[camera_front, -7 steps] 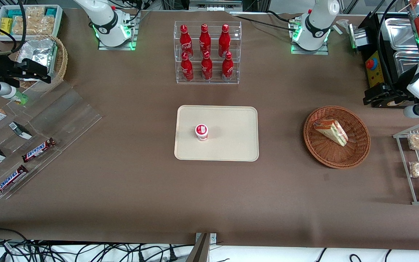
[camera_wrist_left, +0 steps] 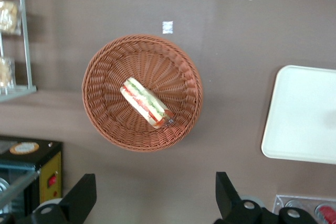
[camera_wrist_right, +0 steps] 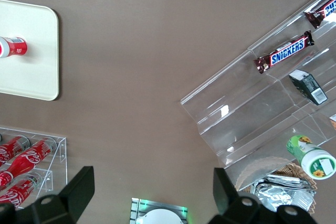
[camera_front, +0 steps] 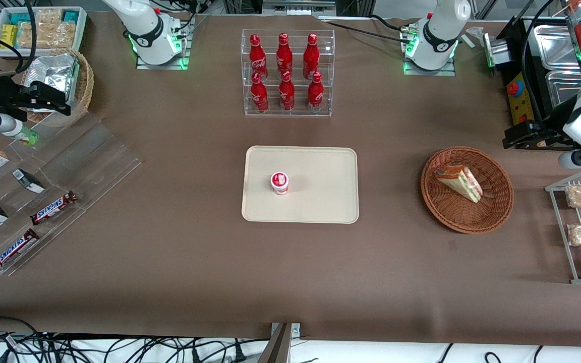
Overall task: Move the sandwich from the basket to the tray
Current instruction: 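Move the left gripper from rest toward the sandwich in the wicker basket, then lower the open left gripper around the wrapped sandwich, then close the left gripper on the sandwich and lift it from the basket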
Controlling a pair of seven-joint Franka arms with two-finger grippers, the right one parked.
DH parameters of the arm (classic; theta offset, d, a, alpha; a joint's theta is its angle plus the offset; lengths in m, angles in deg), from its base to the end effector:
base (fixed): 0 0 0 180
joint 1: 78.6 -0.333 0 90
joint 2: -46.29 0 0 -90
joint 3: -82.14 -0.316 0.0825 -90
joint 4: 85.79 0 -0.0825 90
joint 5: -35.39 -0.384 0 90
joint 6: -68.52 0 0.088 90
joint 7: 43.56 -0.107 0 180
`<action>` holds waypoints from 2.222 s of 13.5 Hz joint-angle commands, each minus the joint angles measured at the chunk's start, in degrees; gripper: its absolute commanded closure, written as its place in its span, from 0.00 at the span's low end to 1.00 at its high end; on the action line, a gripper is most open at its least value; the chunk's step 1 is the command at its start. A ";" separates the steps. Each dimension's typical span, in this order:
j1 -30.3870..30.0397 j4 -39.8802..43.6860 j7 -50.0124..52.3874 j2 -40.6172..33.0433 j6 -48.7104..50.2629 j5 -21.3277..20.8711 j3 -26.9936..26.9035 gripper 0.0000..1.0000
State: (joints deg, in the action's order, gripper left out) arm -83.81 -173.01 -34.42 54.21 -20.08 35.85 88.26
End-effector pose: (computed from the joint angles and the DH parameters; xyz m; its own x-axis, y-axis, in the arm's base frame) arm 0.5901 -0.0062 0.5665 0.9831 0.1424 -0.1153 0.1438 -0.9896 0.0044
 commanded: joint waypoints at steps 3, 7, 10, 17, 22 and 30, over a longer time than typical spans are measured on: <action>-0.68 -10.39 11.30 0.26 -9.63 0.07 -0.58 0.00; -0.59 -19.71 27.22 -0.10 -20.89 -4.41 0.12 0.00; -0.68 -27.98 33.46 -0.36 -30.47 -5.89 0.12 0.00; -0.68 -42.75 48.06 1.74 -52.88 -13.10 0.12 0.00; -0.77 -44.35 56.85 6.49 -59.85 -19.87 0.12 0.00; -0.77 -44.17 57.83 8.43 -61.17 -21.81 0.03 1.00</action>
State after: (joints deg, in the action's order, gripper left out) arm -84.30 -217.42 22.64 62.74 -80.79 15.77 88.11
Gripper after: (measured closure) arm 0.379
